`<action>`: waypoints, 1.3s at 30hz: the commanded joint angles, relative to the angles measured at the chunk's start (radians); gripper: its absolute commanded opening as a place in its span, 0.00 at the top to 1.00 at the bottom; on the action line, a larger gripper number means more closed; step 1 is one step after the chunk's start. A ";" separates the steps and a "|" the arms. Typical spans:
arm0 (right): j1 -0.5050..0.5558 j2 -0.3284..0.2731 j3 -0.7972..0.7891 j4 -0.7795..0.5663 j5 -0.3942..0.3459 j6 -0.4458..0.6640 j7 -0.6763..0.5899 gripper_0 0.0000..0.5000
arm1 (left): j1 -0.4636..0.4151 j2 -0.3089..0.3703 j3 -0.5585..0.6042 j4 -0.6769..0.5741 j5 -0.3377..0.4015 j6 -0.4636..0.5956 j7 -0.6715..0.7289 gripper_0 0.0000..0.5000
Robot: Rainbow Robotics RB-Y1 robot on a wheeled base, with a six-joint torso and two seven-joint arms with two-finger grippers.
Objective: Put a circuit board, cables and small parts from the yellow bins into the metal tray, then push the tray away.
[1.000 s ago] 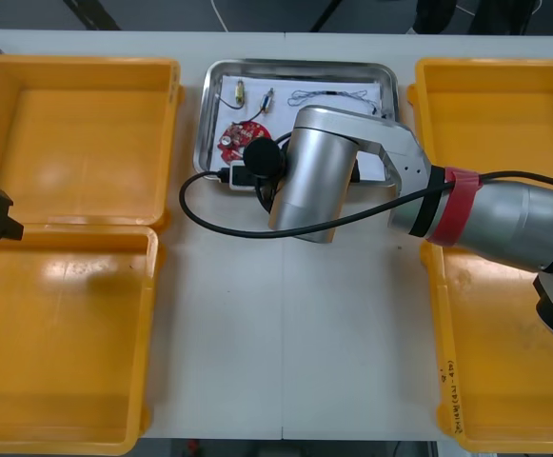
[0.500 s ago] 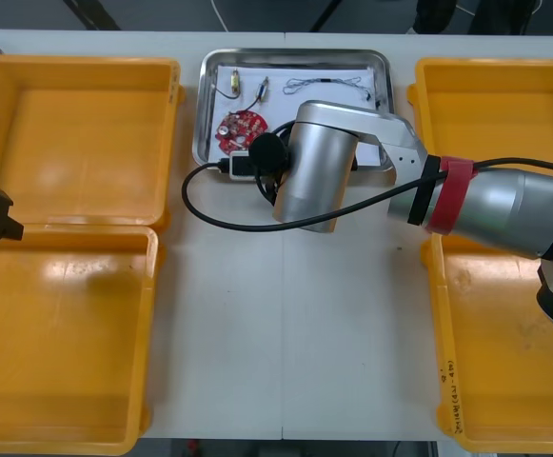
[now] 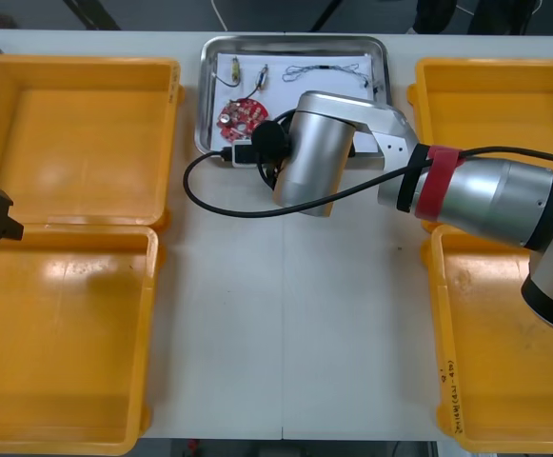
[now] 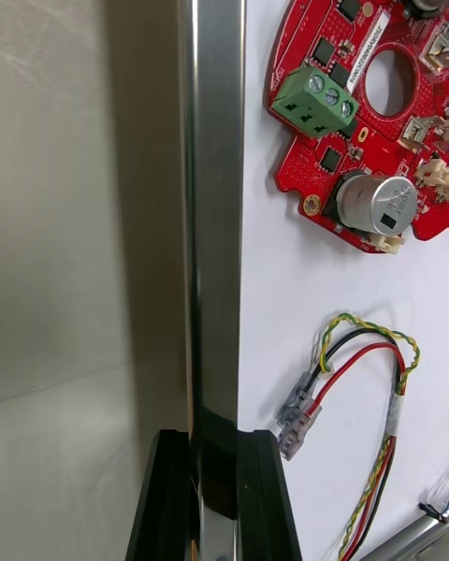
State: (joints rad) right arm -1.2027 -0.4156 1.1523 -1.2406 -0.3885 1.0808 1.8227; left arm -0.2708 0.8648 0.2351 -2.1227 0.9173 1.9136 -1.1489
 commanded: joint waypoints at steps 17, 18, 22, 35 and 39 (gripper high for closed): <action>-0.072 0.023 0.007 0.079 0.016 -0.096 0.032 0.83 | 0.018 0.030 0.030 -0.026 0.003 0.006 -0.057 0.00; -0.072 0.021 0.007 0.082 0.016 -0.104 0.030 0.62 | 0.018 0.030 0.030 -0.026 0.003 0.006 -0.057 0.00; -0.072 0.021 0.006 0.093 0.016 -0.121 0.026 0.00 | 0.018 0.030 0.030 -0.026 0.003 0.006 -0.057 0.00; -0.055 0.020 -0.120 0.024 -0.119 0.034 0.023 0.00 | 0.018 0.030 0.030 -0.026 0.003 0.006 -0.057 0.00; -0.005 0.017 -0.223 -0.080 -0.112 0.162 0.018 0.00 | 0.018 0.030 0.030 -0.026 0.003 0.006 -0.057 0.00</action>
State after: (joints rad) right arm -1.2180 -0.4080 1.0413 -1.2253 -0.5009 1.1879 1.8229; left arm -0.2708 0.8648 0.2351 -2.1228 0.9173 1.9136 -1.1489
